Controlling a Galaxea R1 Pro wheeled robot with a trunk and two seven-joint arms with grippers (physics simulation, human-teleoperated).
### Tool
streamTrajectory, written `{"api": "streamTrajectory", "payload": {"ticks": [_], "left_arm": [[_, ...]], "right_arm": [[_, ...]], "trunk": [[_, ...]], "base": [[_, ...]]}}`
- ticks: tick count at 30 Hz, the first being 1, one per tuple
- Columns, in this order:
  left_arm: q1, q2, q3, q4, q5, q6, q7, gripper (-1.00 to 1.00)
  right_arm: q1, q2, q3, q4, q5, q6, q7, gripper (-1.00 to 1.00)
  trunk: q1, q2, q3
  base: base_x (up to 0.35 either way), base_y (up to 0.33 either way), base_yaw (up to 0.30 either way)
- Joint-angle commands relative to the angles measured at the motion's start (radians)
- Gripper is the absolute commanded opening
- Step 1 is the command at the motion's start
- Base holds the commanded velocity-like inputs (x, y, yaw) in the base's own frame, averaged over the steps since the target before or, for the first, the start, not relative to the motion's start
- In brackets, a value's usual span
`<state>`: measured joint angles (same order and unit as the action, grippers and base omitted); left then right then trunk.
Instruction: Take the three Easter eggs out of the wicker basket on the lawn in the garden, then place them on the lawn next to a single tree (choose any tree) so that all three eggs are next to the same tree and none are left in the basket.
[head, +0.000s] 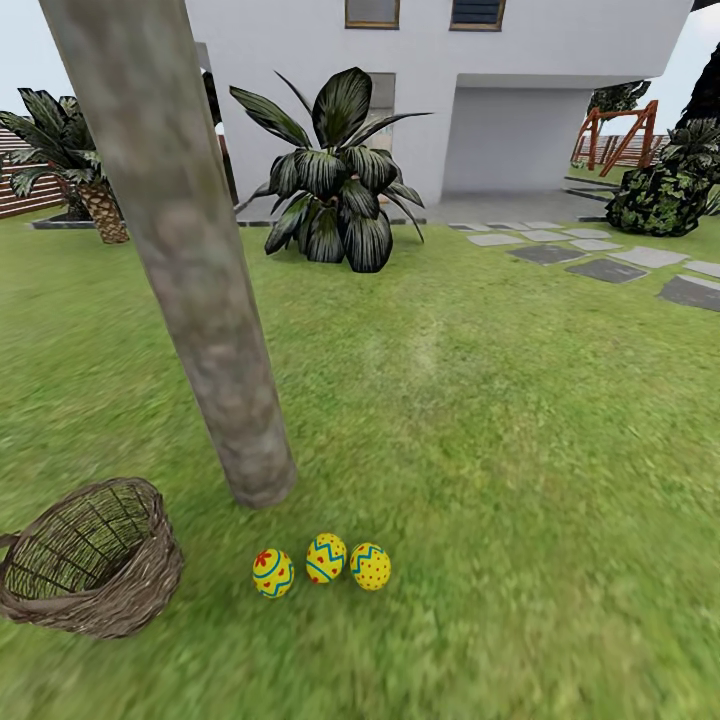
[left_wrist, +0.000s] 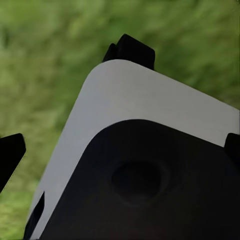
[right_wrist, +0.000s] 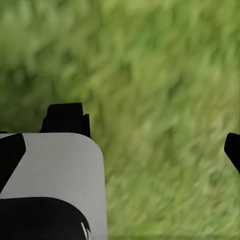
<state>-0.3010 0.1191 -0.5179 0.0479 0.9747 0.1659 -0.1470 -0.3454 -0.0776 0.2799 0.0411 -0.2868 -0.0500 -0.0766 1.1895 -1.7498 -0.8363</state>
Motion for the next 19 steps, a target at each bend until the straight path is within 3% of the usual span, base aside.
{"api": "streamTrajectory", "payload": {"ticks": [1, 19], "left_arm": [[-0.001, 0.002, -0.008, 0.003, 0.010, 0.003, -0.006, 1.00], [-0.001, 0.005, -0.008, 0.003, 0.011, 0.002, -0.006, 1.00]], "right_arm": [[-0.001, 0.000, 0.008, 0.003, -0.009, -0.005, 0.000, 1.00], [-0.001, 0.001, 0.008, 0.003, -0.009, -0.005, 0.000, 1.00]], "trunk": [[0.000, 0.000, -0.001], [0.000, 0.000, -0.001]], "base": [[0.000, 0.000, 0.000], [0.000, 0.000, 0.000]]}}
